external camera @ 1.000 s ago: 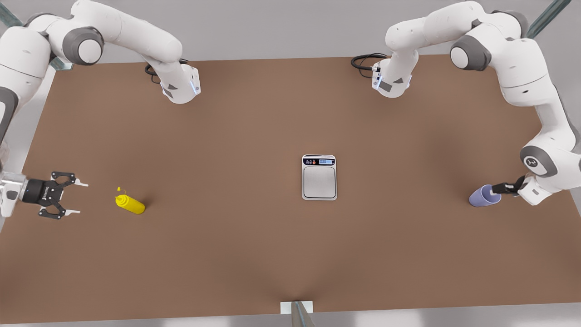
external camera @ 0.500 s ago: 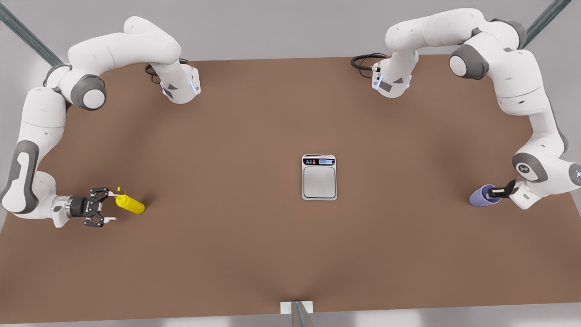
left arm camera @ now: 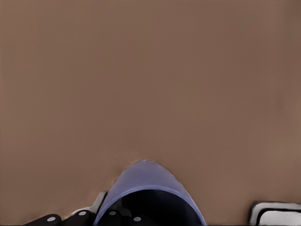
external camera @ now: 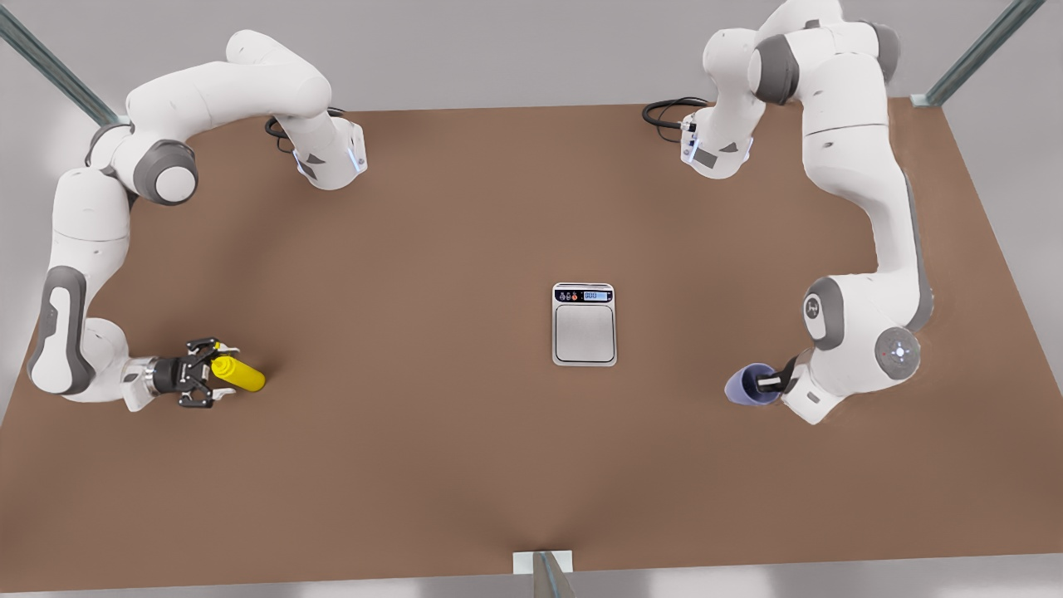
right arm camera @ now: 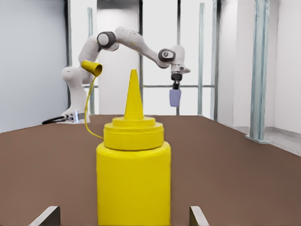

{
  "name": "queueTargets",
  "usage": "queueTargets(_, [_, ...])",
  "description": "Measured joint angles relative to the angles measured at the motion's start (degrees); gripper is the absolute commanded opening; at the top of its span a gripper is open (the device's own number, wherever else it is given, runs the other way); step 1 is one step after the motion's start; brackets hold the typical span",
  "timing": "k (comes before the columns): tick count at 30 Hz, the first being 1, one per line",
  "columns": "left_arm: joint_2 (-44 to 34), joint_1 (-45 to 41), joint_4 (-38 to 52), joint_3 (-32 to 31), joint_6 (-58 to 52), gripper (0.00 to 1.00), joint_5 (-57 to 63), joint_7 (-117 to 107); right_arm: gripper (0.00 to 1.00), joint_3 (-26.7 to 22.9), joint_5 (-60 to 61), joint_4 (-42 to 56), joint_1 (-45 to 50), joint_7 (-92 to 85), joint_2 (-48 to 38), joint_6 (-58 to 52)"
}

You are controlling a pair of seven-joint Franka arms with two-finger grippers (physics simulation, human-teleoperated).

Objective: Move cup to the weight, pick up sauce bottle, pour sauce

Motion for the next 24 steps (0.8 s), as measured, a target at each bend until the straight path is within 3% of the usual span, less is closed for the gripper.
queueTargets(8, [-1.31, -17.61, -0.56, 0.00, -6.27, 0.21, -0.10, -14.48, 1.00, 0.18, 1.93, -1.62, 1.67, -2.38, 0.62, 1.72])
queueTargets(9, [-0.93, -19.22, -0.56, -0.07, -5.88, 0.21, -0.14, -16.13, 0.95, 0.18, 2.18, -1.67, 1.75, -2.38, 0.61, 1.76])
queueTargets(13, [2.47, -22.40, -0.55, -0.34, -0.57, 0.21, -1.41, -17.67, 0.96, 0.18, 2.03, -1.54, 2.02, -2.47, 0.45, 1.76])
queueTargets(14, [2.81, -23.45, -0.69, -0.34, -0.54, 0.21, -1.59, -18.10, 0.85, 0.18, 1.99, -1.54, 2.09, -1.89, 0.44, 1.76])
queueTargets(16, [3.48, -24.76, -0.74, -0.31, -1.00, 0.21, -1.85, -19.05, 0.76, 0.18, 2.02, -1.49, 1.94, -1.77, 0.41, 1.76])
queueTargets(22, [5.36, -25.68, -0.74, -0.26, -0.65, 0.21, -2.11, -19.76, 0.66, 0.18, 2.02, -1.49, 1.93, -1.59, 0.18, 1.76])
queueTargets(23, [5.38, -25.69, -0.77, -0.26, -0.85, 0.36, -2.09, -19.30, 0.65, 0.18, 2.02, -1.49, 1.93, -1.59, 0.18, 1.76])
queueTargets(24, [5.42, -25.69, -0.78, -0.25, -0.89, 1.00, -2.44, -19.26, 0.63, 0.18, 2.16, -1.49, 1.97, -1.54, 0.03, 1.76])
